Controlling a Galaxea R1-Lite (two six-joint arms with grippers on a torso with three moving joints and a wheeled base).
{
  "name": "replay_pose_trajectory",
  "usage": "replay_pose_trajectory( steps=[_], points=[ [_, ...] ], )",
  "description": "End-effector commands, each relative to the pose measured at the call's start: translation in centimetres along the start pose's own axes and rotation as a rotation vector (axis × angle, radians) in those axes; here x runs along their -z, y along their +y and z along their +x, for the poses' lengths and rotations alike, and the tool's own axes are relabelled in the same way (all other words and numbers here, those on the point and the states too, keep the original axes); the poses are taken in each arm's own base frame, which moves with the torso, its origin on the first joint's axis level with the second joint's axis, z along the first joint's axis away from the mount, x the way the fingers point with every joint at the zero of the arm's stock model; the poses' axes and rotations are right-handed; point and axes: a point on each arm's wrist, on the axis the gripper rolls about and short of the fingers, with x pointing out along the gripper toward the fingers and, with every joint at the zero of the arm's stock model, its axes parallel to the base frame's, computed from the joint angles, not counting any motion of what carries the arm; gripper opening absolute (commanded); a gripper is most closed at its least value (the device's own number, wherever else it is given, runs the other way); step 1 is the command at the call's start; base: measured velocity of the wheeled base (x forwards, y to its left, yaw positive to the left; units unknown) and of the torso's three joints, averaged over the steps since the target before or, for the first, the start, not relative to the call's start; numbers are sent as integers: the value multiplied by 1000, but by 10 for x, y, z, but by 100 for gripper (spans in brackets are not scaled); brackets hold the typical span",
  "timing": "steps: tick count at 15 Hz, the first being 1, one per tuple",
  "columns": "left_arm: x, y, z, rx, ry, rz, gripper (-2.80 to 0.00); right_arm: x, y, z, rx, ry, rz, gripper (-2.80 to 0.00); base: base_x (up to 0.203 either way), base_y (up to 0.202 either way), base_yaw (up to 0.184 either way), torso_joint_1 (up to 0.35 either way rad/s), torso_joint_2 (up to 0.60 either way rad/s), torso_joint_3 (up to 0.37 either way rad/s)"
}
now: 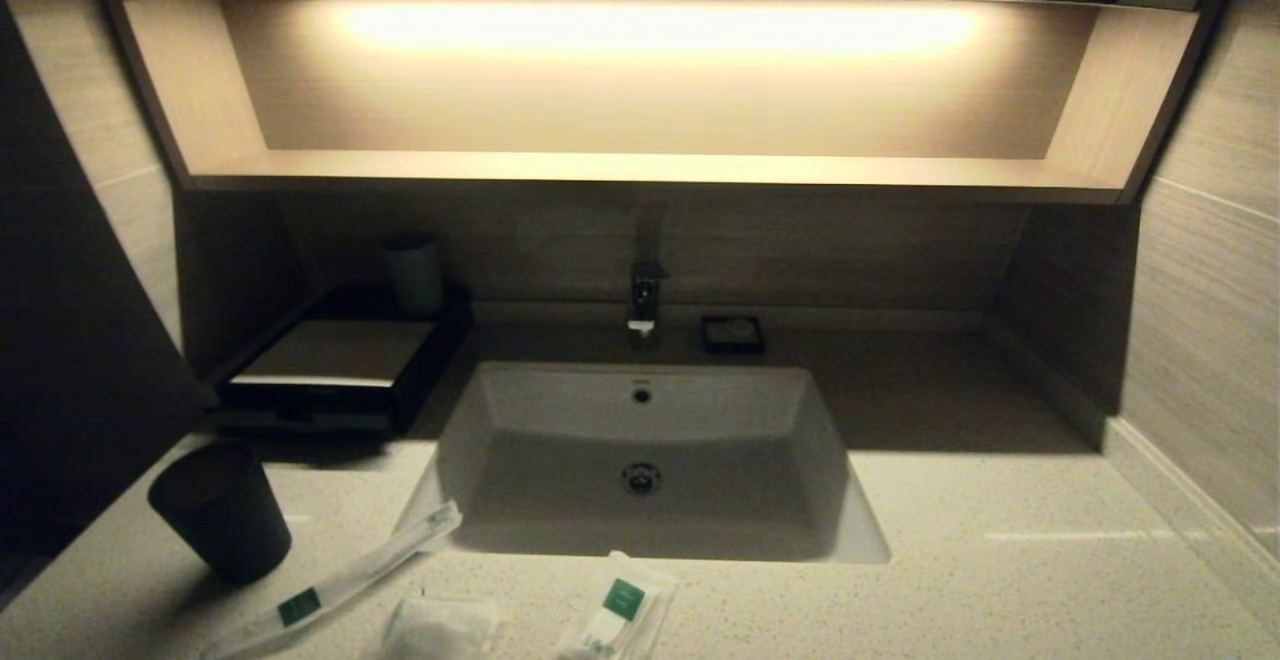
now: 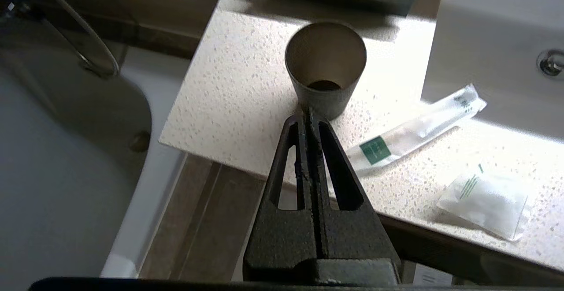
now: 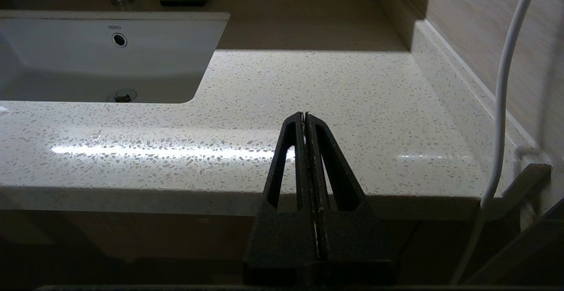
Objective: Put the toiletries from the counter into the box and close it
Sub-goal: Pick up the cup
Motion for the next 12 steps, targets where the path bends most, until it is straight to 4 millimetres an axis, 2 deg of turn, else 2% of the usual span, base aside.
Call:
replay_pose_trajectory(
  steps=[1,4,8,12],
  points=[
    [6,-1,4,-1,21,3,-280,0,0,0,0,1,0,-280,0,0,0,0,0,0],
    [13,-1,6,-11,55,-8,-280,0,0,0,1,1,0,-280,0,0,0,0,0,0],
    [30,-2,17,-27,136,4,-280,0,0,0,1,1,0,-280,0,0,0,0,0,0],
    [39,-4,26,-24,190,14,-280,0,0,0,0,1,0,-280,0,0,0,0,0,0]
  ],
)
